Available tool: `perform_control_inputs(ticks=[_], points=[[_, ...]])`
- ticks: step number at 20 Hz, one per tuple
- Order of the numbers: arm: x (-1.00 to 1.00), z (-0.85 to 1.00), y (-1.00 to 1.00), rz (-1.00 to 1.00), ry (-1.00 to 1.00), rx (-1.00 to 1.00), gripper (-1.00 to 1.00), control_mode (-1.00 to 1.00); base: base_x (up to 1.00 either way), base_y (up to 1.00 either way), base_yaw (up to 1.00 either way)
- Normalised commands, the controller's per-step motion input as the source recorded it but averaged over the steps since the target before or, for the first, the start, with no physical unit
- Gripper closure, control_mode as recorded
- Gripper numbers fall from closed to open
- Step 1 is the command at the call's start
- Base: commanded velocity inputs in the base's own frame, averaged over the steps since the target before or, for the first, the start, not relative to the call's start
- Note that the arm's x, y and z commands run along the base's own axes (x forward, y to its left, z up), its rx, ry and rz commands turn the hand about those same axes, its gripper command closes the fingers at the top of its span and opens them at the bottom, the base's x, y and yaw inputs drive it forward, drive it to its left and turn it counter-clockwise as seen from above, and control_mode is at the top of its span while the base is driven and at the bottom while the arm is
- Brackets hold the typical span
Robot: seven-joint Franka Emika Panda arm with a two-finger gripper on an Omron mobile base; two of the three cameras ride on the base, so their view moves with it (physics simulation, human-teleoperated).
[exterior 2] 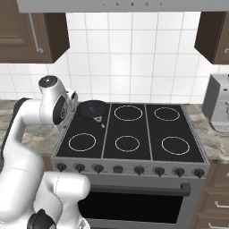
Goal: Move the pot and pan from the stove into the sink.
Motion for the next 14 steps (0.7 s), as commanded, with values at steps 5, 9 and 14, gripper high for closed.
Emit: perform_control_inputs(ticks=[5, 9, 14], points=[[0.31, -0.02, -0.27, -0.10, 0.12, 0.15, -1.00, -1.00, 0.00, 0.00, 0.00], [0.27, -0.08, -0.27, -0.08, 0.17, 0.18, -1.00, -1.00, 0.00, 0.00, 0.00], [0.13, -0.07, -0.14, -0.09, 0.12, 0.15, -1.00, -1.00, 0.00, 0.00, 0.00]])
